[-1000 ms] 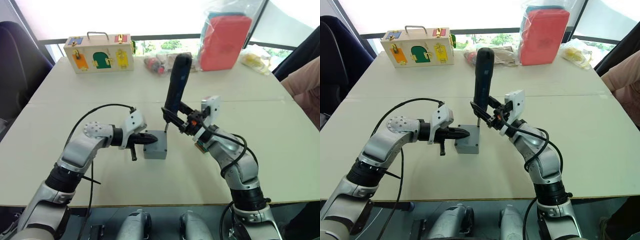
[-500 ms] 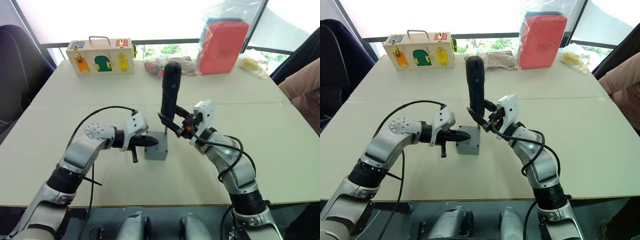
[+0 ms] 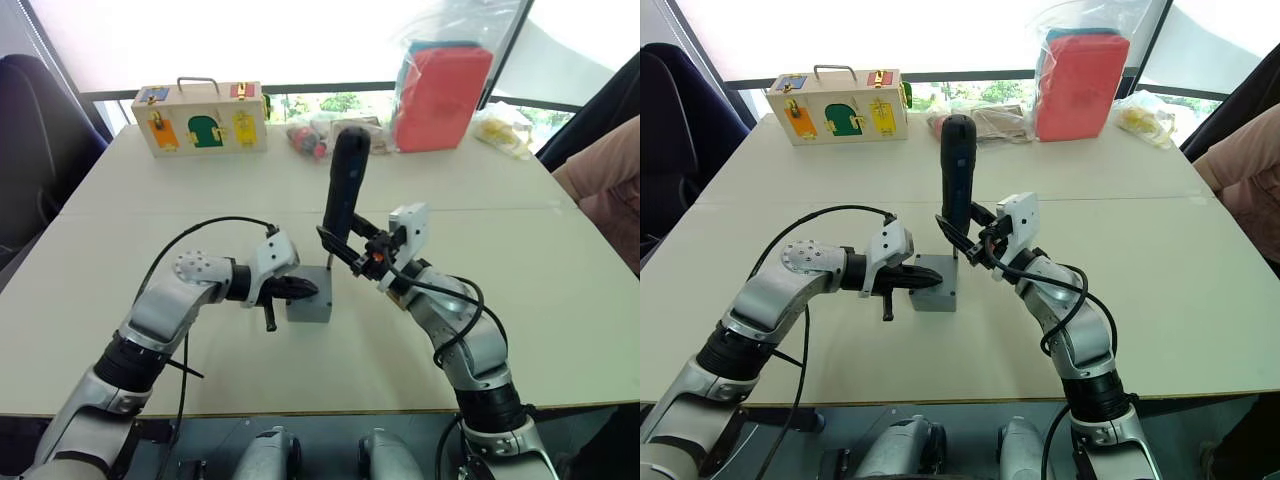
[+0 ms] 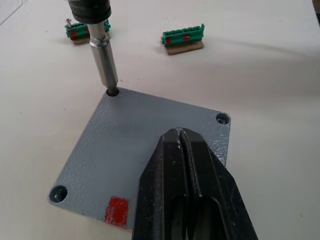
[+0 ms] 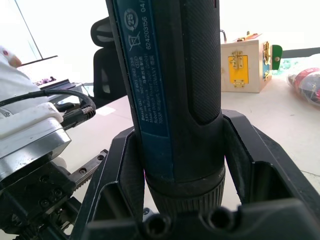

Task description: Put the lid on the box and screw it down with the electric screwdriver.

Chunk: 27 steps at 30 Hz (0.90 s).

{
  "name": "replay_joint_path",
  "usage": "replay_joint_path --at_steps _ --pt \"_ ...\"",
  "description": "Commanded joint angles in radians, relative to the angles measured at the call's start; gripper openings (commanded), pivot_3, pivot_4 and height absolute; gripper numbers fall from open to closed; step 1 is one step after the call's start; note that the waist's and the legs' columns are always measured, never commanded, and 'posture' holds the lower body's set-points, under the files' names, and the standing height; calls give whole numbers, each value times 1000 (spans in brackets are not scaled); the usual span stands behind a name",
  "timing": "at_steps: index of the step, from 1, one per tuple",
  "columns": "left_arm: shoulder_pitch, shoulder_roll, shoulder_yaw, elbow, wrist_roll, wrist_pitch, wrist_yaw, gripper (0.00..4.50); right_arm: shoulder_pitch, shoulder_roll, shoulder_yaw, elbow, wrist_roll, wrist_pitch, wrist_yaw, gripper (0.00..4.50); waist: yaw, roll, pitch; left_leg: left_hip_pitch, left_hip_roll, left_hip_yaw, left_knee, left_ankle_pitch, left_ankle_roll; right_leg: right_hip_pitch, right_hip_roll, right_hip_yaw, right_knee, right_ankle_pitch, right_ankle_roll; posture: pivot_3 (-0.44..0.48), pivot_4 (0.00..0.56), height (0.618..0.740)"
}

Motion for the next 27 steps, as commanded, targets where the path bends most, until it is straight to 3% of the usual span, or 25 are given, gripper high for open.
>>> replay_joint_path --at_steps 1,15,24,27 --pt "9 11 -3 -22 4 5 2 0 60 -9 57 75 -26 69 8 1826 0 0 -1 0 0 0 0 0 0 0 0 0 0 0 0 0 150 740" --pt "6 13 -2 -10 11 4 4 0 24 -21 32 53 -20 70 8 1826 0 0 -1 0 0 0 -1 -1 0 -2 -2 0 0 0 -1 0 150 740" --pt "-10 14 -3 25 20 -14 -4 0 -270 -81 -186 -130 201 271 -32 1826 5 2 3 -5 0 0 -3 -1 0 -8 -4 0 0 -1 -3 0 150 740" --pt "-29 0 48 62 -21 -12 -3 0 -358 -92 -266 -142 289 339 -69 1826 3 2 3 -16 -1 0 -2 1 -2 -16 -4 0 1 1 -1 0 150 740"
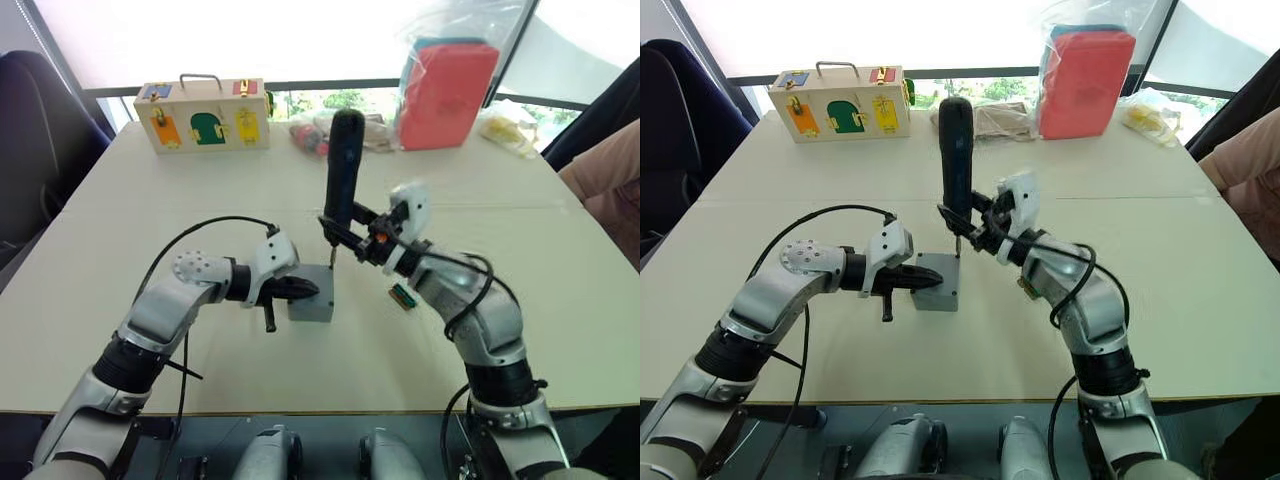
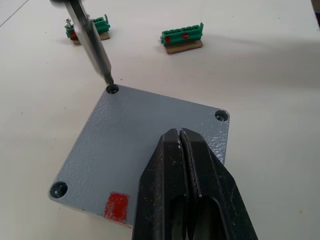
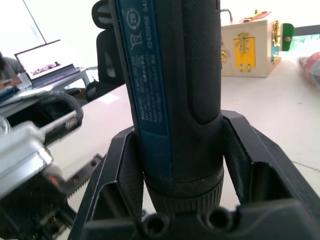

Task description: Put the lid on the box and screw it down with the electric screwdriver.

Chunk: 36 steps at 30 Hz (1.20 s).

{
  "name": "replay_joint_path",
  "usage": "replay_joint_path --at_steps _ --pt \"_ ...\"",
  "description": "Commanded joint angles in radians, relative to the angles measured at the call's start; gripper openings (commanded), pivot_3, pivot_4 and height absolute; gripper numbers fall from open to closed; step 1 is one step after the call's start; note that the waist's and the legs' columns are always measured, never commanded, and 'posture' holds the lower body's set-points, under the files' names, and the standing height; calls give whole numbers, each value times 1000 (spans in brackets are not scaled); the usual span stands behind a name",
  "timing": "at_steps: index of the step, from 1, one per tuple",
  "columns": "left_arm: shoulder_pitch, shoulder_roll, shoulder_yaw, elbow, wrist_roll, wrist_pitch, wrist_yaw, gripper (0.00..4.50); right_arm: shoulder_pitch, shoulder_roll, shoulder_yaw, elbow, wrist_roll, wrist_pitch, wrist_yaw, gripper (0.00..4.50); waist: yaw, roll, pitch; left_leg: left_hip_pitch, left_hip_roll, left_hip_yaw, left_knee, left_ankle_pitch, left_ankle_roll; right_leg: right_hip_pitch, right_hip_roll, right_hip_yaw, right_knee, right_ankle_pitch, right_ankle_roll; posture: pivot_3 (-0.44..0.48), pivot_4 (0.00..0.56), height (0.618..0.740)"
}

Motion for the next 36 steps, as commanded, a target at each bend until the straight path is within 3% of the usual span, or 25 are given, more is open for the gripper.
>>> replay_joint_path --at_steps 1,5,9,12,16,22,28,36 --pt "-14 -3 51 47 -26 12 1 0 -106 -7 -118 -101 118 38 -40 1826 -2 0 0 -1 0 0 0 0 0 -1 0 0 0 0 0 0 150 740" --pt "-74 -60 156 108 -124 43 13 0 -224 -6 -259 -43 221 178 -199 1826 -3 1 2 -2 1 0 -2 1 -2 -2 1 -1 0 0 0 0 150 740" --pt "-157 -76 167 164 -133 37 -2 0 -320 -138 -404 99 340 493 -306 1826 9 1 4 -4 1 -1 2 2 -1 -2 1 -3 1 0 0 0 150 740" --pt "-192 -44 104 130 -102 -6 -73 0 -341 -337 -410 233 307 712 -284 1826 15 3 5 -5 0 0 3 0 1 -1 0 -3 -1 0 0 0 150 740" --pt "-193 31 10 48 -59 -61 -187 0 -243 -573 -336 379 352 923 -157 1826 19 4 6 -8 -1 1 2 -1 3 -1 0 -3 -6 0 0 0 150 740" --pt "-142 107 -8 -55 -61 -84 -255 0 -89 -747 -192 491 512 933 -93 1826 -8 10 10 -8 0 2 1 -3 6 0 0 -2 -11 0 0 0 150 740" --pt "-87 131 29 -117 -78 -54 -221 0 -102 -789 -75 607 518 933 -93 1826 -4 12 13 -6 2 3 5 -3 6 0 1 -1 -5 1 1 0 150 740" --pt "-29 128 81 -153 -104 -6 -140 0 -164 -753 42 689 376 930 -30 1826 0 10 15 -6 1 3 6 -3 7 0 2 -2 -5 1 2 0 150 740"
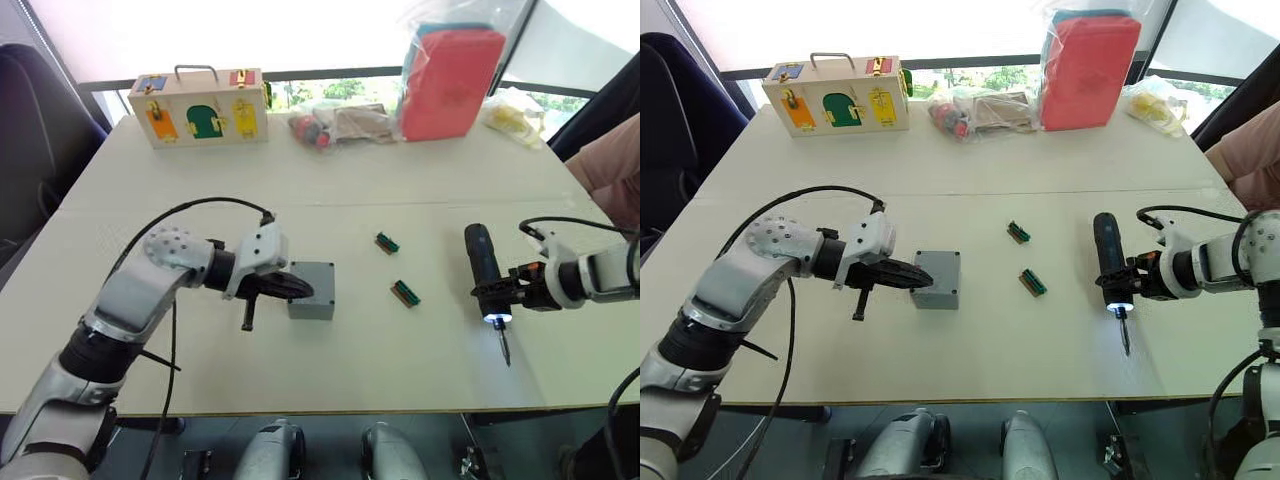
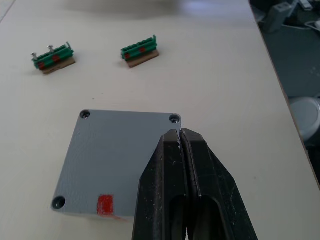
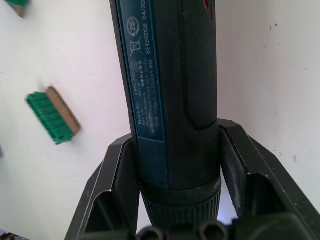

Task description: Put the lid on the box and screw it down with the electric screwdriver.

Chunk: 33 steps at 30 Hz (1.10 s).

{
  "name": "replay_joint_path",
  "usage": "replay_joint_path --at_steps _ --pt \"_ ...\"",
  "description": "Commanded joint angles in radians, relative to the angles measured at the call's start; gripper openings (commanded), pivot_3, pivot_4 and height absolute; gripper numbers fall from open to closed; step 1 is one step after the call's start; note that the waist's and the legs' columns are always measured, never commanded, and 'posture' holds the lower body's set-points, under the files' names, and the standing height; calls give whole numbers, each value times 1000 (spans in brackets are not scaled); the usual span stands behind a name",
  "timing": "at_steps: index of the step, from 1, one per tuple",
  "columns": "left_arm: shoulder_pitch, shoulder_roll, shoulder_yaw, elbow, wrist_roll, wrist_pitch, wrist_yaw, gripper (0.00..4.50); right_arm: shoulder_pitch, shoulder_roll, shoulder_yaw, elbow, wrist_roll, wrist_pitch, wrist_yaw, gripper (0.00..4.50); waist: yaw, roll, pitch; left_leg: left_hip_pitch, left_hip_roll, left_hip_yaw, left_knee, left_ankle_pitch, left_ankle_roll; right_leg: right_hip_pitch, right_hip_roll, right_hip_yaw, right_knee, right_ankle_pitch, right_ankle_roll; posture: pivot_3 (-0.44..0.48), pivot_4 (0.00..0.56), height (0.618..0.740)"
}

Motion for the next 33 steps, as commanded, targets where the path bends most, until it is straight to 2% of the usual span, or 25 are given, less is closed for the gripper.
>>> replay_joint_path --at_steps 1,2,3,5,6,8,12,15,18,21,26,33 --pt "1 1 51 -36 -24 15 33 0 -51 3 15 9 -73 -1 48 1826 0 0 0 0 0 0 0 0 0 0 0 0 0 0 0 0 150 740" --pt "2 1 59 -35 -31 22 40 0 -54 6 27 14 -93 -8 60 1826 0 -1 0 0 0 0 0 0 0 0 0 0 0 0 0 0 150 740" --pt "4 2 71 -32 -39 29 46 0 -57 8 40 16 -114 -16 71 2845 0 -1 0 0 0 0 0 0 0 0 0 0 0 0 0 0 150 740" --pt "5 9 108 -20 -60 49 63 0 -60 3 68 2 -152 -38 106 3511 -1 -1 0 0 0 0 0 0 0 0 0 0 0 0 0 0 150 740" --pt "5 14 129 -10 -67 56 72 0 -62 1 77 -4 -170 -49 119 3982 -2 -1 1 0 0 0 0 0 0 0 1 0 0 0 0 0 150 740" --pt "3 21 152 7 -72 63 85 0 -69 4 77 -2 -198 -61 140 4451 -1 -1 1 0 0 0 0 0 0 0 1 -1 1 0 0 0 150 740" --pt "8 44 208 88 -55 52 127 0 -98 -17 70 -76 -258 -254 264 4451 -2 -1 1 1 -1 0 1 0 0 0 2 -1 2 1 1 0 150 740" --pt "16 53 218 142 -34 33 152 0 -101 -1 15 -218 -235 -420 407 4451 -5 -1 1 1 -1 1 1 0 0 -1 3 -1 3 1 2 0 150 740" --pt "30 44 193 166 -9 19 170 0 2 27 20 -508 -238 -598 509 4451 -2 -3 2 1 1 0 1 0 0 -1 5 -1 3 0 3 0 150 740" --pt "45 27 141 186 40 -10 188 0 91 75 101 -690 -295 -663 499 4451 2 -7 2 1 1 -1 1 1 -1 0 5 -1 3 0 3 0 150 740" --pt "48 -47 71 209 102 -35 241 0 211 156 256 -787 -403 -736 483 4451 22 -8 2 1 -2 -1 3 1 -2 1 1 -1 4 1 4 0 150 740" --pt "33 -86 2 213 133 -57 207 0 212 285 376 -754 -497 -749 463 4451 21 -8 2 1 -1 -1 3 1 -3 0 0 0 4 1 4 0 150 740"
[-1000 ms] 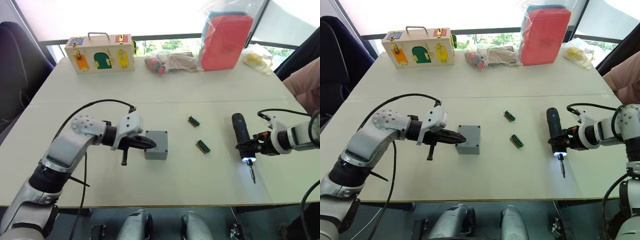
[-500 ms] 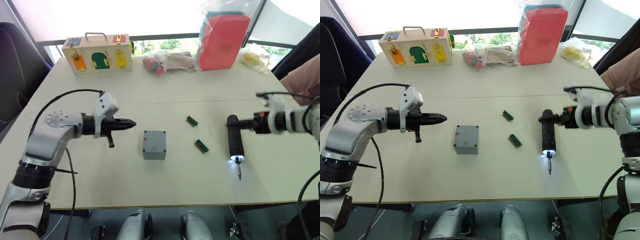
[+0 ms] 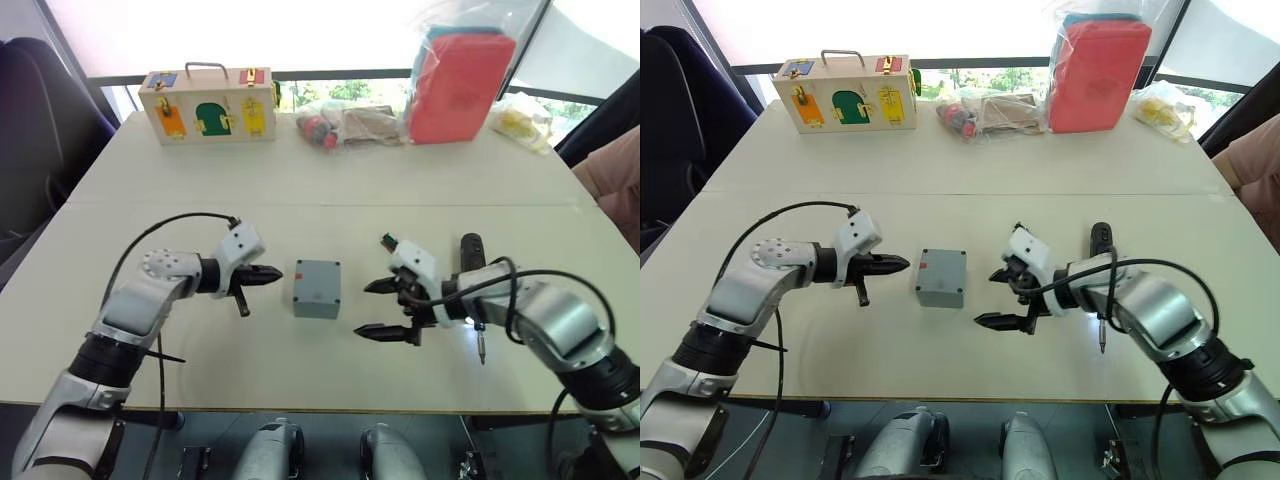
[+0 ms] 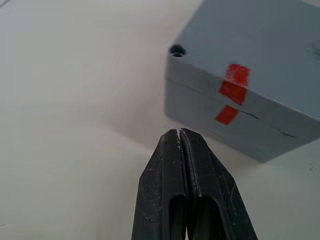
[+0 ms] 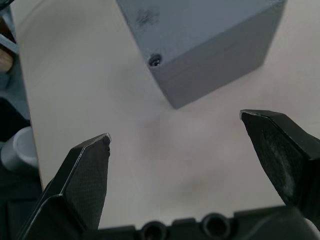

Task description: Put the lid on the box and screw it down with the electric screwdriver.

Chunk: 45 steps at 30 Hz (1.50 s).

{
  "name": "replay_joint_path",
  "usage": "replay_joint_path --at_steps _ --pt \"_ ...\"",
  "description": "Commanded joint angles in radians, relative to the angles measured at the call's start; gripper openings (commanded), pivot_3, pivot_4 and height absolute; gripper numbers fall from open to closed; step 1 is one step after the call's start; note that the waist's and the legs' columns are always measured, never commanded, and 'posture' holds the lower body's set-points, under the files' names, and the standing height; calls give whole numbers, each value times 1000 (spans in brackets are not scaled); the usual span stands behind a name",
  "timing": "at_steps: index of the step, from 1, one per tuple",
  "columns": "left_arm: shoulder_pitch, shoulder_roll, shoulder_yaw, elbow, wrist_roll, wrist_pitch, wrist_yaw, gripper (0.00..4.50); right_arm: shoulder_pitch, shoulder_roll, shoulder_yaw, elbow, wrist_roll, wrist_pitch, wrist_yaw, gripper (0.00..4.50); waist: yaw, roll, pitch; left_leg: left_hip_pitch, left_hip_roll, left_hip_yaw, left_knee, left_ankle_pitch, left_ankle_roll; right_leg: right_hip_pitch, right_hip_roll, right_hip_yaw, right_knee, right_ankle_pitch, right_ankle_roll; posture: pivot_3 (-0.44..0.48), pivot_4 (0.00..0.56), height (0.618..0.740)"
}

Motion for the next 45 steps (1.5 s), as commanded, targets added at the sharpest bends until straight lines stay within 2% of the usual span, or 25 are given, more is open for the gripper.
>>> replay_joint_path --at_steps 1,9,14,18,23,27,31,37,45 --pt "-38 -24 -8 -5 12 -34 -8 0 -29 42 28 5 -45 -17 -2 4451 0 0 0 0 0 0 0 0 0 0 0 0 0 0 0 0 150 740" --pt "-168 -118 -54 205 85 -162 -26 0 -34 101 41 -50 -34 46 10 4451 1 -1 0 0 -1 0 0 0 0 1 1 -2 0 0 0 0 150 740" --pt "-206 -101 -58 300 144 -237 -35 0 -27 80 -3 -105 -26 91 0 4451 -1 -1 0 0 -1 0 0 0 0 1 2 -2 0 0 0 0 150 740" --pt "-172 -27 -25 243 149 -229 -64 0 -35 19 -51 -87 -73 56 -11 4451 -2 -1 0 0 -1 0 0 0 0 0 2 -2 1 0 0 0 150 740" --pt "-42 60 6 5 70 -106 -125 0 -88 43 -14 118 -211 -140 -19 4451 -8 -1 0 0 -1 0 0 0 0 0 2 -1 1 0 0 0 150 740" --pt "43 71 1 -129 24 -17 -139 0 -120 82 44 255 -297 -307 42 4451 -3 -1 0 0 -1 0 0 0 0 0 2 -1 1 0 0 0 150 740" --pt "70 47 -17 -172 19 32 -109 0 -139 114 77 328 -350 -404 94 4451 1 -1 0 0 -1 0 0 0 0 1 3 -2 1 0 0 0 150 740" --pt "26 -44 -27 -106 55 8 -13 0 -93 130 44 235 -302 -370 167 4451 1 -1 0 0 0 0 0 1 0 1 4 -2 1 0 0 0 150 740" --pt "-28 -72 -26 -20 81 -37 12 0 -24 124 0 95 -289 -256 151 4451 0 -1 0 1 0 -1 0 1 -1 1 5 -2 1 0 0 0 150 740"
